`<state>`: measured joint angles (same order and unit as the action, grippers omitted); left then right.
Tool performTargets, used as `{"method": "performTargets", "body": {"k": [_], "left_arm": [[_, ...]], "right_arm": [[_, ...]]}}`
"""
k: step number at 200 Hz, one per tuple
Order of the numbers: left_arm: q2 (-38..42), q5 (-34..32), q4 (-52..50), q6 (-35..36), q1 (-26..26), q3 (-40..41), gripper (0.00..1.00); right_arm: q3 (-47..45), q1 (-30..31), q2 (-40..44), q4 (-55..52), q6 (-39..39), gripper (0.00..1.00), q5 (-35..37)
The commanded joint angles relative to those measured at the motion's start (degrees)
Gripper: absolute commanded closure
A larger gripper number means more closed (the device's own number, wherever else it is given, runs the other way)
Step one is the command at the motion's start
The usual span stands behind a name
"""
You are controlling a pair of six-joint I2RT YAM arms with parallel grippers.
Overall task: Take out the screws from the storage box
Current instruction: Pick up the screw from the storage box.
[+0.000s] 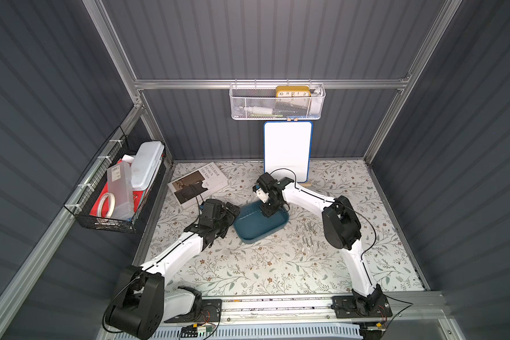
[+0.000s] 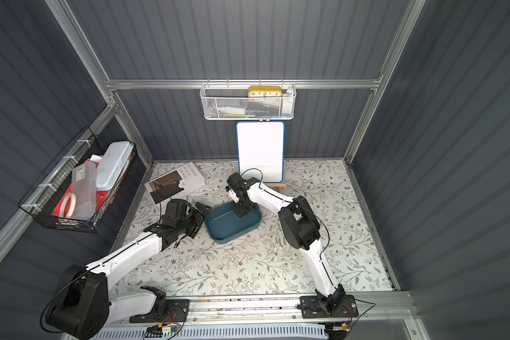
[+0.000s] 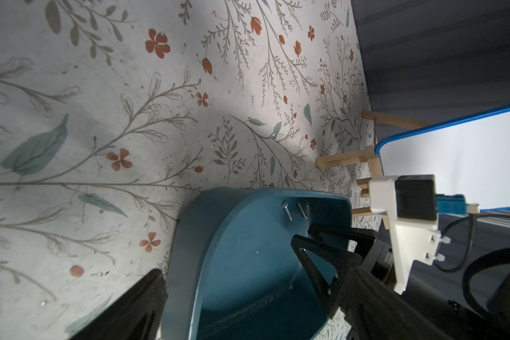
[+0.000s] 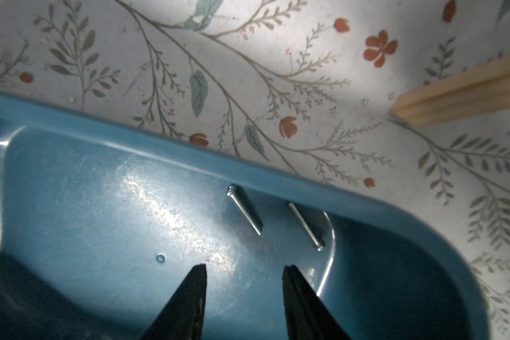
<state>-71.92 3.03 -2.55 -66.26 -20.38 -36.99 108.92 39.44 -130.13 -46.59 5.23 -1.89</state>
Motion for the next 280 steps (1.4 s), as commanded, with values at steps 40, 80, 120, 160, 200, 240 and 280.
{"method": "performTargets", "body": {"k": [40, 80, 120, 160, 200, 240, 280], "left_arm": [[1.25, 1.02, 0.79, -0.54, -0.09, 1.57, 0.0], [2.02, 1.02, 0.75, -0.87, -0.09, 1.83, 0.01], [2.63, 1.02, 0.39, -1.24, -0.1, 2.12, 0.01], [3.15, 1.22, 0.58, -1.67, -0.1, 2.41, 0.01], [3.78, 1.2, 0.0, -1.5, -0.09, 2.43, 0.01], [3.96, 1.37, -0.24, -1.39, -0.1, 1.88, 0.01], [3.52, 0.95, -1.05, -0.85, -0.1, 0.18, 0.01]], "right_arm": [[5.08, 0.97, -4.88, -1.96, 2.43, 0.61, 1.16], [7.38, 2.12, -7.58, -2.92, 3.34, 0.65, 2.68], [8.18, 2.99, -9.55, -4.63, 4.79, 0.73, 5.67], [7.44, 3.1, -10.47, -5.22, 4.2, 0.8, 5.82], [7.71, 3.45, -10.27, -6.12, 3.31, 0.91, 5.3], [8.19, 4.63, -5.76, -6.55, 2.74, 0.91, 6.21], [7.76, 5.1, 0.37, -5.78, 0.54, 0.91, 5.92]]}}
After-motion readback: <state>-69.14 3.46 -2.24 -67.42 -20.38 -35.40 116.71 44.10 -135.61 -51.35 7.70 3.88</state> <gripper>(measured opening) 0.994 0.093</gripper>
